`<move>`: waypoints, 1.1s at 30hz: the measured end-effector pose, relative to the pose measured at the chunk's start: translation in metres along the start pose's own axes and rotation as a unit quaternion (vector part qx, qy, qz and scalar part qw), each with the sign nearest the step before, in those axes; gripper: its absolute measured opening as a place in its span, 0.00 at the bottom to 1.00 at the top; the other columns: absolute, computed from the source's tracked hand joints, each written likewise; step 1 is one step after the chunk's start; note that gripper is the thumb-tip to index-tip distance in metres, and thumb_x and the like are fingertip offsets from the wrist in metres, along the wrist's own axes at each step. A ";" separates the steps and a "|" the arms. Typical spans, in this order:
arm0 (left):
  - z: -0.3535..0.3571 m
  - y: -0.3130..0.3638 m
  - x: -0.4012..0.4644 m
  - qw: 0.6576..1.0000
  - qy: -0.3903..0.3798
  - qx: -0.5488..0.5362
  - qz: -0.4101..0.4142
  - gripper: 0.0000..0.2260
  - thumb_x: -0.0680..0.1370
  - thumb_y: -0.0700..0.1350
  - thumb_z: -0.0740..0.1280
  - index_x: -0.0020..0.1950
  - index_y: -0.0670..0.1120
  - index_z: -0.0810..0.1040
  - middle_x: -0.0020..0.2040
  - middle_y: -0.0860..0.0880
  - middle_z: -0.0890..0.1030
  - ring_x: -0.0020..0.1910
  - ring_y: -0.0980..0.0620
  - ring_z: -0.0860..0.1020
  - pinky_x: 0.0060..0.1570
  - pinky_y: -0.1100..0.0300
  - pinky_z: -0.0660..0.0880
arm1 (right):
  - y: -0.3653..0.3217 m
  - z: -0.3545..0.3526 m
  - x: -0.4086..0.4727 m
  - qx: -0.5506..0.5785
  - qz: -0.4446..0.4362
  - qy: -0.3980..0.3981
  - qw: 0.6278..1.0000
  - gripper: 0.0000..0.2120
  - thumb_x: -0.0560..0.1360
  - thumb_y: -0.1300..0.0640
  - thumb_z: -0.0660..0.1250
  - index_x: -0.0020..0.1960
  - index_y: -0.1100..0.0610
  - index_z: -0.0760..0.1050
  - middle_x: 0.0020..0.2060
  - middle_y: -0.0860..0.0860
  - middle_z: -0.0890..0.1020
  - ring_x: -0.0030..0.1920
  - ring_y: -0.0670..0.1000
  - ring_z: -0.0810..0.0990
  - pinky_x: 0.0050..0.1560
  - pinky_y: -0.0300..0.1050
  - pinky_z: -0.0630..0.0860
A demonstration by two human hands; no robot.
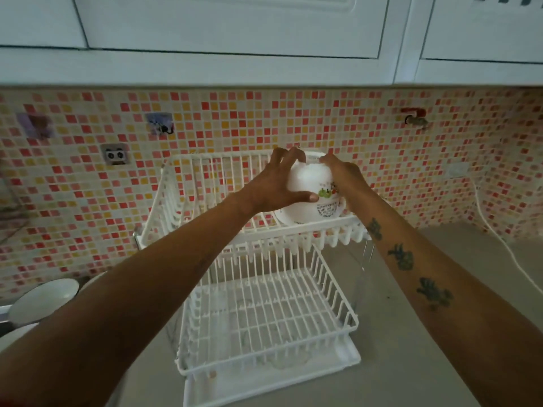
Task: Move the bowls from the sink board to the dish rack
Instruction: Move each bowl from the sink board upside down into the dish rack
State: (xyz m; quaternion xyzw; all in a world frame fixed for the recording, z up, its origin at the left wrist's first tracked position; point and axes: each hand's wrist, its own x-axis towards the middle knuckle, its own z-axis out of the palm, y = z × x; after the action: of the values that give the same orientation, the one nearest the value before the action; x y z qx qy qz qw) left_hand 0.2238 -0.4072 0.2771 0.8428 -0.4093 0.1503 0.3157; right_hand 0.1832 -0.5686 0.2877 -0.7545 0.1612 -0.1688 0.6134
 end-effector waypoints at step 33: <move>-0.098 -0.032 -0.046 0.975 0.106 -0.123 -0.149 0.20 0.81 0.54 0.59 0.67 0.43 0.66 0.63 0.47 0.73 0.57 0.53 0.74 0.52 0.61 0.73 | -0.058 0.075 -0.052 -0.152 -0.272 0.020 0.950 0.16 0.78 0.52 0.59 0.60 0.58 0.76 0.63 0.55 0.74 0.53 0.49 0.75 0.47 0.38 0.69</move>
State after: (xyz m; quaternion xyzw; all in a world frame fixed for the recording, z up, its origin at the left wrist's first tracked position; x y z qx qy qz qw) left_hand 0.2209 -0.3006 0.3139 0.8282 -0.2589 0.1381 0.4774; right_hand 0.1726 -0.4686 0.3271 -0.8507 -0.0139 -0.3179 0.4185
